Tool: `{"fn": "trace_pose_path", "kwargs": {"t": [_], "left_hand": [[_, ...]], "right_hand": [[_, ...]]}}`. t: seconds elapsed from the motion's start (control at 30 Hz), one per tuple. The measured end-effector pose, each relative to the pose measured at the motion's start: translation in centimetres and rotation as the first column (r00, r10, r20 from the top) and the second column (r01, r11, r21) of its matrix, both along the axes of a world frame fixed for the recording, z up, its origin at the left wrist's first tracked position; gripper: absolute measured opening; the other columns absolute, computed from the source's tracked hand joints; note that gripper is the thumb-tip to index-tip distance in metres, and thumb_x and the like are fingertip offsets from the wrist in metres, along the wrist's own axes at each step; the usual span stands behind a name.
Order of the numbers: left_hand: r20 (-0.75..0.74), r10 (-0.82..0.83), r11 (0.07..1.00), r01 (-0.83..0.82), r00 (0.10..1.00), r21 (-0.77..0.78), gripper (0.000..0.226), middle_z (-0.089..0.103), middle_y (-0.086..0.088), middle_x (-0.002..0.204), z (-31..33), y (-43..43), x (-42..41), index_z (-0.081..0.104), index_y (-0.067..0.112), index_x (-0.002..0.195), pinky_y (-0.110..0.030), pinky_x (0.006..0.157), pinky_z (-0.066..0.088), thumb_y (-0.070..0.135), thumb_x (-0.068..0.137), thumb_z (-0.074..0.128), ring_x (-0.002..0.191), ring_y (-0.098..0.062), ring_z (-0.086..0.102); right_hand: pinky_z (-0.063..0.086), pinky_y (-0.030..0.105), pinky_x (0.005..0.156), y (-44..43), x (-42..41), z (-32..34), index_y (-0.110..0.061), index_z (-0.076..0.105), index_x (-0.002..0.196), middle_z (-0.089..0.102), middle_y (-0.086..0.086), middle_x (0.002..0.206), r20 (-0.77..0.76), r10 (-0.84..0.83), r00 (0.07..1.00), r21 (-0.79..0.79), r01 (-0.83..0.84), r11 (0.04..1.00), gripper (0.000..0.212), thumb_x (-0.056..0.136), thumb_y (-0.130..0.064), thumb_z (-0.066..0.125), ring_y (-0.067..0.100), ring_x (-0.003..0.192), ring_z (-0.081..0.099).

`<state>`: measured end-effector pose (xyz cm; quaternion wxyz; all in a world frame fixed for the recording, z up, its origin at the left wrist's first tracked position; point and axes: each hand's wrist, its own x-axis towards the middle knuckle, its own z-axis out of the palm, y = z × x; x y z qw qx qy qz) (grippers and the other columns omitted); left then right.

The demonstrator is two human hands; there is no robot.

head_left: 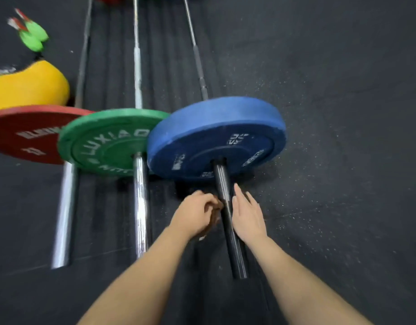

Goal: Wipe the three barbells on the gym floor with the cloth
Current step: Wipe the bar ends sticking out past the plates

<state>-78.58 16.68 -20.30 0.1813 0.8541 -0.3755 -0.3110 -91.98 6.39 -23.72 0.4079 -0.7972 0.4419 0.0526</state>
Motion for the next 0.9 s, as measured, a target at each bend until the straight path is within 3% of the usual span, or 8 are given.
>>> {"fn": "trace_pose_path", "kwargs": {"t": [0.1, 0.2, 0.33, 0.43, 0.53, 0.63, 0.73, 0.9], "left_hand": [[-0.188, 0.468, 0.878, -0.479, 0.864, -0.019, 0.027, 0.071, 0.006, 0.113, 8.8, 4.2, -4.6, 0.071, 0.034, 0.113, -0.031, 0.101, 0.049, 0.016, 0.096, 0.062, 0.108, -0.015, 0.067], [-0.399, 0.602, 0.743, -0.668, 0.692, -0.038, 0.027, 0.074, 0.015, 0.111, 20.8, 5.1, -8.4, 0.07, 0.043, 0.11, -0.031, 0.098, 0.053, 0.02, 0.097, 0.067, 0.105, -0.005, 0.069], [-0.525, 0.585, 0.698, -0.713, 0.618, -0.061, 0.024, 0.075, 0.009, 0.111, 39.0, 2.7, -12.2, 0.072, 0.031, 0.116, -0.027, 0.095, 0.054, 0.016, 0.097, 0.069, 0.102, -0.003, 0.069], [-0.58, 0.481, 0.734, -0.664, 0.657, -0.144, 0.025, 0.075, 0.008, 0.114, 51.5, -0.8, -14.2, 0.071, 0.029, 0.117, -0.022, 0.091, 0.053, 0.015, 0.097, 0.07, 0.106, -0.004, 0.069], [-0.587, 0.375, 0.744, -0.61, 0.718, -0.271, 0.026, 0.074, 0.012, 0.119, 60.8, -4.4, -15.3, 0.07, 0.025, 0.12, -0.023, 0.099, 0.051, 0.013, 0.097, 0.069, 0.115, -0.007, 0.067], [-0.608, 0.275, 0.701, -0.588, 0.745, -0.404, 0.026, 0.071, 0.011, 0.126, 66.6, -8.2, -16.5, 0.068, 0.025, 0.126, -0.033, 0.11, 0.047, 0.02, 0.101, 0.065, 0.122, -0.008, 0.063], [-0.695, 0.202, 0.672, -0.614, 0.69, -0.414, 0.035, 0.066, 0.004, 0.137, 69.9, -10.8, -17.5, 0.063, 0.023, 0.136, -0.042, 0.114, 0.042, 0.036, 0.106, 0.053, 0.132, -0.015, 0.058], [-0.737, 0.18, 0.669, -0.631, 0.651, -0.394, 0.05, 0.064, 0.001, 0.141, 72.5, -13.1, -15.7, 0.047, 0.033, 0.147, -0.036, 0.111, 0.042, 0.054, 0.103, 0.037, 0.131, -0.012, 0.059]], "right_hand": [[0.03, 0.033, 0.116, 1.8, -4.9, 10.8, -0.036, 0.03, 0.159, 0.043, -0.005, 0.158, 0.013, -0.26, 0.965, 0.295, 0.245, 0.923, 0.049, 0.11, -0.043, 0.029, 0.022, 0.144, 0.042], [0.028, 0.02, 0.108, 1.7, -9.2, 23.7, -0.036, 0.035, 0.157, 0.045, -0.012, 0.156, 0.009, -0.349, 0.937, 0.419, 0.313, 0.852, 0.049, 0.109, -0.043, 0.037, 0.013, 0.142, 0.043], [0.034, 0.024, 0.112, -0.7, -13.7, 41.1, -0.031, 0.048, 0.15, 0.054, -0.007, 0.149, -0.014, -0.337, 0.941, 0.482, 0.302, 0.823, 0.046, 0.105, -0.042, 0.048, 0.01, 0.132, 0.052], [0.044, 0.036, 0.111, -2.8, -15.7, 53.1, -0.041, 0.054, 0.14, 0.064, -0.006, 0.136, 0.051, -0.279, 0.959, 0.54, 0.208, 0.816, 0.045, 0.097, -0.055, 0.056, 0.01, 0.123, 0.061], [0.045, 0.038, 0.112, -5.1, -16.6, 61.7, -0.041, 0.055, 0.138, 0.066, -0.016, 0.131, 0.194, -0.229, 0.954, 0.58, 0.077, 0.811, 0.063, 0.082, -0.072, 0.06, 0.0, 0.121, 0.06], [0.056, 0.034, 0.099, -7.9, -16.1, 67.7, -0.038, 0.061, 0.127, 0.072, -0.021, 0.117, 0.359, -0.23, 0.905, 0.627, -0.052, 0.777, 0.029, 0.1, -0.047, 0.06, -0.002, 0.11, 0.066], [0.061, 0.05, 0.089, -10.0, -15.5, 71.3, -0.038, 0.059, 0.13, 0.071, -0.013, 0.123, 0.374, -0.381, 0.845, 0.744, -0.028, 0.668, 0.038, 0.094, -0.051, 0.065, 0.01, 0.112, 0.069], [0.06, 0.052, 0.082, -14.2, -12.4, 73.5, -0.024, 0.059, 0.135, 0.072, 0.006, 0.124, 0.391, -0.537, 0.748, 0.857, -0.083, 0.509, 0.05, 0.088, -0.037, 0.073, 0.029, 0.11, 0.071]]}}
